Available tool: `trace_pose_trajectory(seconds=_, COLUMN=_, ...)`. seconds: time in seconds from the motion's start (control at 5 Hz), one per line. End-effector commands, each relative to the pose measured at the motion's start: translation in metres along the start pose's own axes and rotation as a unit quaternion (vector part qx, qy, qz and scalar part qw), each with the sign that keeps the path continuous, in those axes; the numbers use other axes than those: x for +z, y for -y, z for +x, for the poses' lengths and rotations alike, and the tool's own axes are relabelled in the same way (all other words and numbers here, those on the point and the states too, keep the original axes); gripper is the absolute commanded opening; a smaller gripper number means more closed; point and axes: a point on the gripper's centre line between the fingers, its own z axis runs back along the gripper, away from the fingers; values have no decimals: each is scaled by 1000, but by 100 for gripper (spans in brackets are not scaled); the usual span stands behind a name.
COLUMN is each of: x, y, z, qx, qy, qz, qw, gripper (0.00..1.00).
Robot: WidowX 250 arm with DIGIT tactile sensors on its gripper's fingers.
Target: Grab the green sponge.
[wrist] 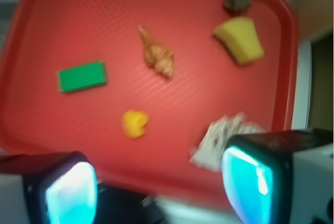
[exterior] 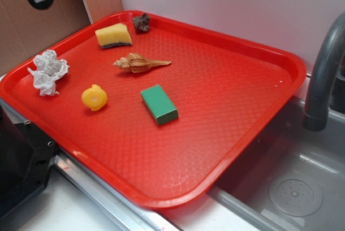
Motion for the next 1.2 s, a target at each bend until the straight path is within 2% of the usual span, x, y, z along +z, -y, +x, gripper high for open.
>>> trace_pose_trajectory(seconds=0.0, x=-54, y=-49, z=42, qx=-56, qy=19, qz=29, qw=998, gripper=100)
trace_pose_trajectory(seconds=0.2, x=-74, y=-75, z=63, qx=-34, qy=10, qz=66, qw=997, gripper=100)
trace_pose_trajectory(seconds=0.4, x=-78, y=-83, z=80, qx=-59, qy=35, qz=51, qw=996, gripper=100)
trace_pose_trajectory(seconds=0.6, x=-76, y=-83, z=109, qx=-81, qy=66, qz=64, qw=993, gripper=100)
trace_pose_trajectory(seconds=0.8, x=-91, y=-86, z=115, qx=-74, qy=56, qz=79, qw=992, gripper=100)
trace_pose_trajectory(seconds=1.0, x=-103, y=-94, z=108, qx=-68, qy=62, qz=69, qw=993, gripper=100)
